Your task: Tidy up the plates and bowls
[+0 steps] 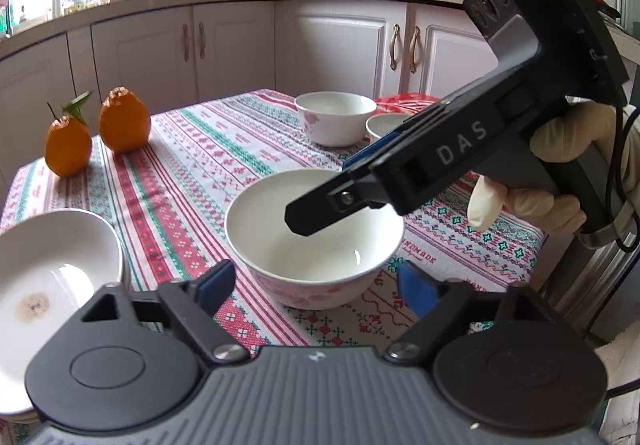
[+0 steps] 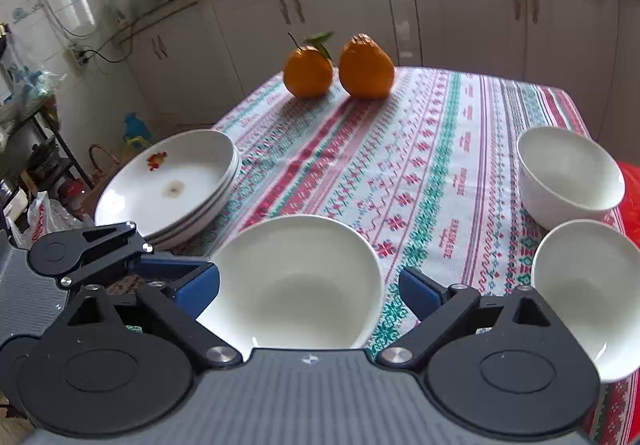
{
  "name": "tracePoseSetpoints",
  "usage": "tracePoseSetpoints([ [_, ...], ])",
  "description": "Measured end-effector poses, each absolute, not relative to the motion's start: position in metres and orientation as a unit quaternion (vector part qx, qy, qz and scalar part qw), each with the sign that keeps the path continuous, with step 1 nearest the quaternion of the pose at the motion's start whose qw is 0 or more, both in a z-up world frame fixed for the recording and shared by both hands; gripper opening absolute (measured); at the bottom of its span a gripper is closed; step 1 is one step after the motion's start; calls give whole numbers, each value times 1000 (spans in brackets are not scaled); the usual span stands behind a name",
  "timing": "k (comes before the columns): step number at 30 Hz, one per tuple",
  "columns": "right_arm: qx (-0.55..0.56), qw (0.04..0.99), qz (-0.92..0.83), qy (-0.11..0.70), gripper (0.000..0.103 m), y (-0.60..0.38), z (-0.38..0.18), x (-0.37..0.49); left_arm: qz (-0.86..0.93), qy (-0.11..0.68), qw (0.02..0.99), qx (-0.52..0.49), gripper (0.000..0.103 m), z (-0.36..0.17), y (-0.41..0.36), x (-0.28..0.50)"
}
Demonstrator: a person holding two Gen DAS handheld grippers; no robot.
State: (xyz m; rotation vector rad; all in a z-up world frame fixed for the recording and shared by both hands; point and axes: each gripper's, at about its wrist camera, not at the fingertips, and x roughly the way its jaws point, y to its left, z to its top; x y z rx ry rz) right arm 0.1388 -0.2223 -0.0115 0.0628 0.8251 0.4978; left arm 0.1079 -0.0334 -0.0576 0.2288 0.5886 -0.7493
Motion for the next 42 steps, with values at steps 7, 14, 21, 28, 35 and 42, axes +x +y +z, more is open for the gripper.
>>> tracePoseSetpoints([
  [7, 3, 907, 215, 361, 103, -226, 2, 114, -359, 277, 883, 122, 93, -46, -34, 93],
  [14, -23, 934, 157, 319, 103, -246, 15, 81, -361, 271, 882, 137, 93, -30, -37, 80],
  [21, -25, 947, 107, 301, 103, -277, 15, 61, -387, 262, 874, 135, 93, -10, -49, 83],
  [28, -34, 951, 74, 298, 103, -300, 4, 53, -407, 245, 865, 158, 101, 9, -82, 97],
  [35, -47, 949, 53, 307, 103, -315, -7, 54, -423, 231, 856, 188, 101, 13, -123, 120],
  [42, -61, 945, 44, 318, 103, -325, -21, 64, -442, 251, 839, 196, 101, 0, -164, 155],
])
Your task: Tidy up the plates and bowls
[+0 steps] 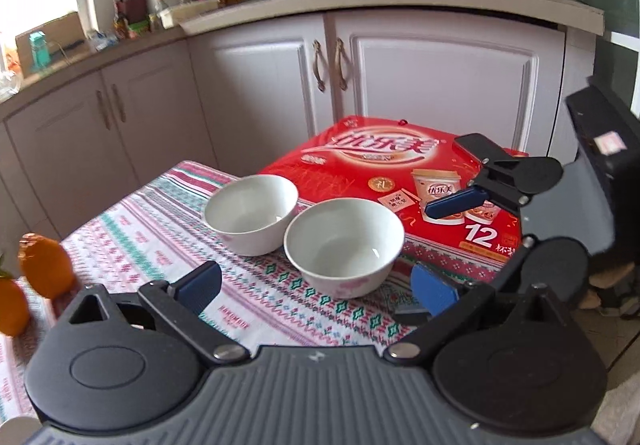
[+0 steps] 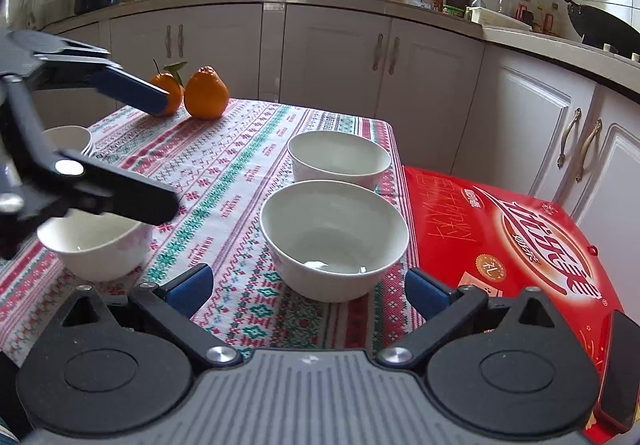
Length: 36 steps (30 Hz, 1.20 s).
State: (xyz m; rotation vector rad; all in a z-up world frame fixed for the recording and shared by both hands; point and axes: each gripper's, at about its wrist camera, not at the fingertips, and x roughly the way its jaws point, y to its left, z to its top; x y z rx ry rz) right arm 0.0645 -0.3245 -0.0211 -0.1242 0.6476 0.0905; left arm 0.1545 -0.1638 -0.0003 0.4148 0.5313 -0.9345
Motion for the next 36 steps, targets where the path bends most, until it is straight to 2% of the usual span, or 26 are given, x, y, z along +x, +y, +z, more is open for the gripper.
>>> tracePoseSetpoints([
  [7, -59, 943, 39, 324, 103, -333, -34, 80, -453, 290, 822, 184, 100, -19, -195, 189],
  [10, -55, 944, 37, 324, 103, -338, -38, 88, -455, 315, 815, 170, 93, -26, -206, 204],
  [12, -53, 943, 37, 326, 101, -341, -41, 92, -457, 330, 810, 162, 80, -31, -212, 213],
  [13, -53, 943, 37, 326, 101, -342, -42, 94, -456, 335, 809, 161, 78, -33, -215, 217],
  [18, -55, 942, 46, 327, 93, -345, -44, 98, -463, 349, 798, 165, 72, -39, -226, 228],
  [26, -63, 940, 58, 330, 90, -349, -47, 99, -471, 375, 780, 173, 59, -48, -238, 242],
  [36, -69, 939, 71, 331, 87, -349, -46, 102, -475, 394, 768, 170, 53, -54, -242, 250],
])
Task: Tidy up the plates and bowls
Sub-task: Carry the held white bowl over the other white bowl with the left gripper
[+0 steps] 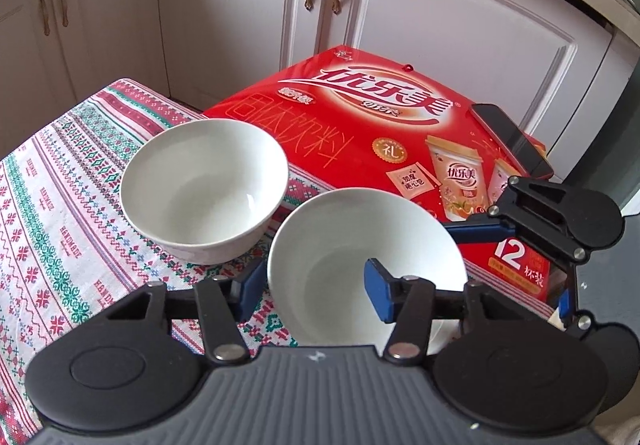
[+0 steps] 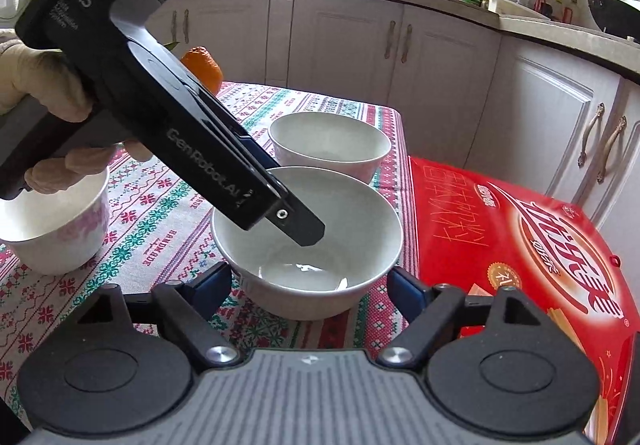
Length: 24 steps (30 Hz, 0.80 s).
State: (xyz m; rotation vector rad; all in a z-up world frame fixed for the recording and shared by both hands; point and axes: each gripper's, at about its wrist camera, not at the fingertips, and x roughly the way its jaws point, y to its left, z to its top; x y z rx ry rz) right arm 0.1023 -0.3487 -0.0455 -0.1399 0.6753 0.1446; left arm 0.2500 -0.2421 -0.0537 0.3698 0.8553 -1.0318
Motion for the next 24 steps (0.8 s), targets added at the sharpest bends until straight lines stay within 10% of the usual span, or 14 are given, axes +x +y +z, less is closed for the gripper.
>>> tracePoseSetpoints([
  [24, -62, 935, 92, 337, 86, -331, -13, 75, -474, 388, 775, 158, 51, -27, -216, 213],
])
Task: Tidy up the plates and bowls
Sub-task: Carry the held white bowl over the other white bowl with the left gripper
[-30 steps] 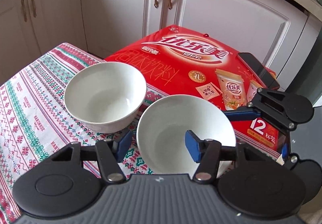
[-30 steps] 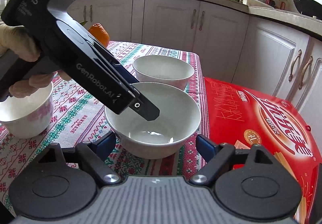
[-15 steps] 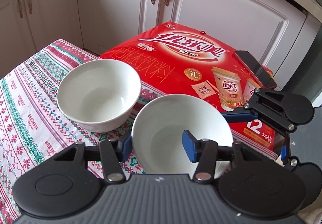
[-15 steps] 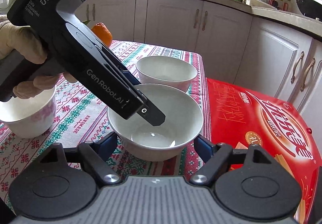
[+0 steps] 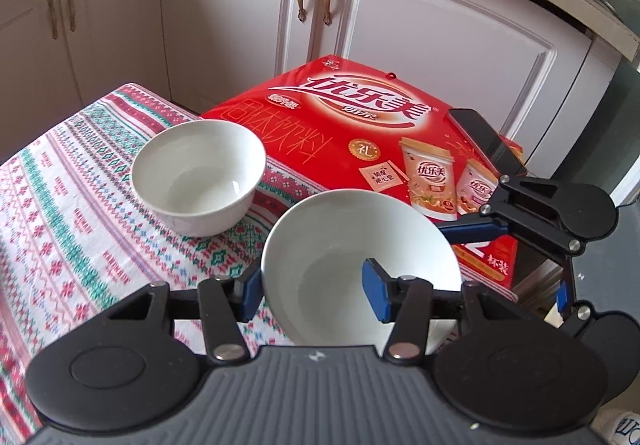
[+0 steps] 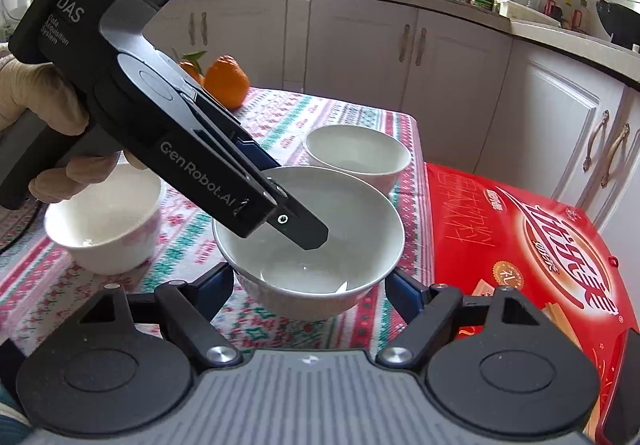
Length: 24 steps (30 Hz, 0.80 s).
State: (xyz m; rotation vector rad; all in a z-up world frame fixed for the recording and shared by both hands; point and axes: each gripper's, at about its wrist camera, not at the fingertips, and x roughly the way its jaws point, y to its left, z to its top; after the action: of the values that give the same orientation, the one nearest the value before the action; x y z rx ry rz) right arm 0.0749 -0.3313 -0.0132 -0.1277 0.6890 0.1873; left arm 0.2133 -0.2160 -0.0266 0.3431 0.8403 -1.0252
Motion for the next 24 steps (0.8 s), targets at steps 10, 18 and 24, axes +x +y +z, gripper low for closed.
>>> tracePoseSetpoints([
  [10, -76, 937, 128, 318, 86, -305, 10, 58, -445, 374, 801, 145, 51, -4, -177, 190],
  [18, -85, 936, 164, 300, 86, -278, 25, 61, -415, 360, 826, 127, 51, 14, -137, 183],
  [24, -94, 931, 192, 297, 86, -254, 27, 66, -389, 357, 840, 120, 51, 16, -110, 182],
])
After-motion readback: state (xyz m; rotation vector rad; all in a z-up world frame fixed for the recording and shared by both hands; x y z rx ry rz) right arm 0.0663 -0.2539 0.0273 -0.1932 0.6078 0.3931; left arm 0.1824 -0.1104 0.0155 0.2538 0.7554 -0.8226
